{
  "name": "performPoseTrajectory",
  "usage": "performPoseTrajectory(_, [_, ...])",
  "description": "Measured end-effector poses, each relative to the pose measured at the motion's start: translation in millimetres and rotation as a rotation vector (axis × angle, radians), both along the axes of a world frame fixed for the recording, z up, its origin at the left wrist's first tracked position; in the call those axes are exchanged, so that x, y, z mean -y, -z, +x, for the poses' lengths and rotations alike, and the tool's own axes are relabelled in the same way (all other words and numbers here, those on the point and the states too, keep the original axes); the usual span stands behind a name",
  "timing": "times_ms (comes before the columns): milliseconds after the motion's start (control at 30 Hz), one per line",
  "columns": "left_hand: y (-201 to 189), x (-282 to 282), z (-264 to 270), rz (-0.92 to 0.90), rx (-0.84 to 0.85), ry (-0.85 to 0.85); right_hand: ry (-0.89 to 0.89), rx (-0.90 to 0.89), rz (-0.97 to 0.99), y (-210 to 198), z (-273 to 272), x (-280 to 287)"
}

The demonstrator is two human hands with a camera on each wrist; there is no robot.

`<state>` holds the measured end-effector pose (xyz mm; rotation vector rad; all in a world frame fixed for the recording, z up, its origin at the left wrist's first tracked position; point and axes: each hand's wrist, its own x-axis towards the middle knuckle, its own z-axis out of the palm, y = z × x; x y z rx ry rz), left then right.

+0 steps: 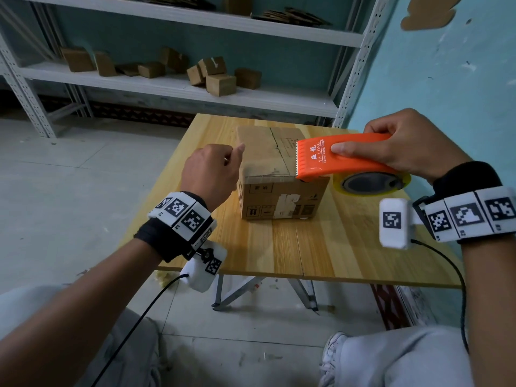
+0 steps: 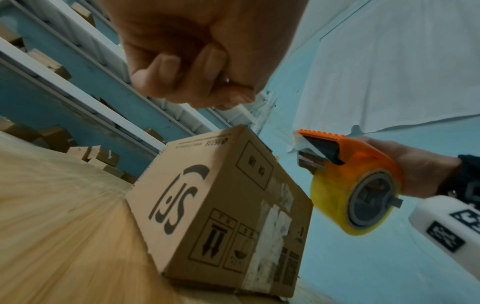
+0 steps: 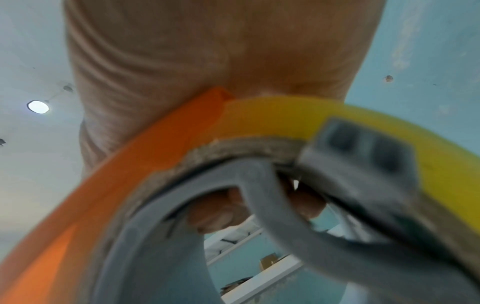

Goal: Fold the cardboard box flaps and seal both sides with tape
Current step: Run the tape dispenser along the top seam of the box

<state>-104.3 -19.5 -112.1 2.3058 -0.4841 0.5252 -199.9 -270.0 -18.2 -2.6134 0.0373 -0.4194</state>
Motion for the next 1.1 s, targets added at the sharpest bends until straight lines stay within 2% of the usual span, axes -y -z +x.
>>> performPoseTrajectory(167, [0.3, -4.3, 3.4, 0.016, -0.001, -0.022, 0.003, -0.004, -0.061, -12.2, 6.3, -6.6])
performPoseTrajectory(500, [8.2, -5.0, 8.6, 0.046, -0.066, -0.026, -0.007, -0.007, -0.147, -9.3, 15.5, -11.4])
performPoseTrajectory(1100, [14.3, -5.0, 10.2, 0.073, -0.085, -0.028, 0.012, 0.004, -0.159, -8.3, 16.9, -20.4])
